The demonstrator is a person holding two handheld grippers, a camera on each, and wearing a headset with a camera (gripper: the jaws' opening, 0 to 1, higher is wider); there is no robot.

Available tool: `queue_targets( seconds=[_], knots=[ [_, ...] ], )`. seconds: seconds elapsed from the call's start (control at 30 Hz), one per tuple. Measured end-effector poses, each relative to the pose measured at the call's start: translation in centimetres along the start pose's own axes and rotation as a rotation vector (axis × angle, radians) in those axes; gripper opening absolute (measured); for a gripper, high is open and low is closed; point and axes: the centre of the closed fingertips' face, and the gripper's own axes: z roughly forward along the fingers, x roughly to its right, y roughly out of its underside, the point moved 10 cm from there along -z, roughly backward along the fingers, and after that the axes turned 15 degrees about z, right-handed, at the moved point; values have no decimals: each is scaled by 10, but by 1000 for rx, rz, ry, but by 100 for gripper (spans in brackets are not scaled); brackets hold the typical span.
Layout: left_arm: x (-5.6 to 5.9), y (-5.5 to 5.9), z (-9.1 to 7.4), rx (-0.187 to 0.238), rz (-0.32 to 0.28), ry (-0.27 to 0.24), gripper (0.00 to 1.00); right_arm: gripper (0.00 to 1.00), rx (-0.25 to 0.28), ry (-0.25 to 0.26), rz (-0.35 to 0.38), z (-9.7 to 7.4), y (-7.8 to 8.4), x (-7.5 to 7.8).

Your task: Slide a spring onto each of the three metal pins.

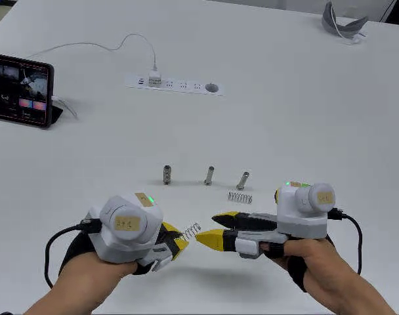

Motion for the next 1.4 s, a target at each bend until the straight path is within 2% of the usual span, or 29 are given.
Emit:
queue_targets(
  seconds=[0.17,0.3,0.43,0.63,0.87,0.97,1.17,1.4],
  knots=[
    [4,-4,0,12,4,4,10,38,4,-14,34,1,4,2],
    [6,-5,0,17,16,11,10,31,15,-47,80,1,7,3],
    [6,-6,1,19,26,20,10,24,8,-47,63,2,11,2],
    [7,-7,2,17,44,38,10,23,16,-56,78,0,12,1],
    [8,-8,5,14,71,60,10,18,18,-67,80,-2,10,1],
    [8,-9,6,18,78,71,10,13,24,-91,81,-4,7,0],
    [7,-13,8,31,95,86,10,13,-5,-97,63,-4,5,-2],
    [4,-18,11,42,113,101,10,12,-47,-82,7,-5,-3,-5]
  ],
)
